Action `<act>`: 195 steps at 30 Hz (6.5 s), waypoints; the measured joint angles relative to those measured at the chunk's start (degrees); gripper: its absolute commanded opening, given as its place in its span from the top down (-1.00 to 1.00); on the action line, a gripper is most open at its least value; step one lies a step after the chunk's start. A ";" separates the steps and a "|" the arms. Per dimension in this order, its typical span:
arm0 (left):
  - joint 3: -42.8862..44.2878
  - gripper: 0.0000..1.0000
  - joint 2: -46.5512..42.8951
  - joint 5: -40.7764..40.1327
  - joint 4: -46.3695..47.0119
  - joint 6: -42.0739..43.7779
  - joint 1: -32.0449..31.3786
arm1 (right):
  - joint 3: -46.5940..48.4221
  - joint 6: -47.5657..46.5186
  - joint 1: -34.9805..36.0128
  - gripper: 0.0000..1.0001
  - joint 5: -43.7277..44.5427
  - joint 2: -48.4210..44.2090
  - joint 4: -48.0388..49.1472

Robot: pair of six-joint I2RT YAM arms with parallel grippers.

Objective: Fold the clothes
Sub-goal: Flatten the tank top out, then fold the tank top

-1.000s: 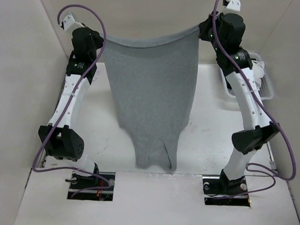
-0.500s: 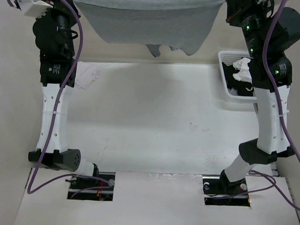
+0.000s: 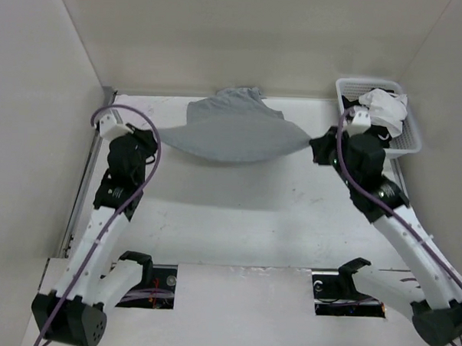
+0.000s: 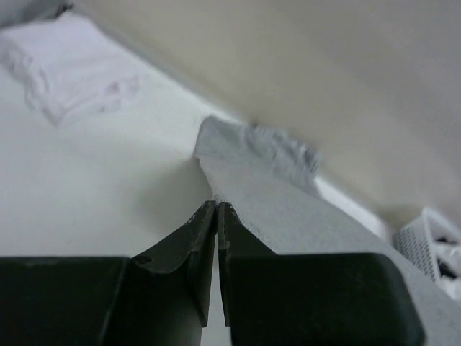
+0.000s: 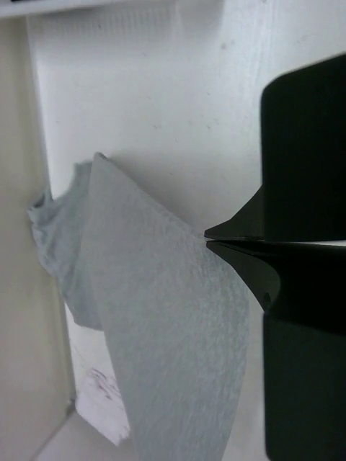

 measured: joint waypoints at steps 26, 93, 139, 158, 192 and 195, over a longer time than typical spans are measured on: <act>-14.03 0.93 -37.38 2.95 -47.19 -15.54 -1.81 | -30.69 39.32 43.25 1.00 16.11 -26.03 -24.61; -26.64 0.40 28.28 16.81 23.93 -18.03 8.02 | -34.53 24.48 -1.44 0.15 -4.61 21.92 30.67; -31.58 0.95 23.10 17.57 24.15 -19.87 11.50 | -33.35 32.44 3.98 0.47 -1.11 24.24 27.21; -10.29 0.98 -20.83 12.02 -6.38 -16.24 2.21 | -18.45 22.88 13.40 0.95 10.56 -20.28 1.95; 2.21 0.96 34.25 11.26 2.38 -14.91 5.07 | 0.61 18.97 -9.60 0.94 -13.00 34.62 10.34; 8.17 0.96 39.93 12.22 5.25 -15.10 6.27 | 7.89 19.10 -12.35 0.94 -15.26 41.22 11.78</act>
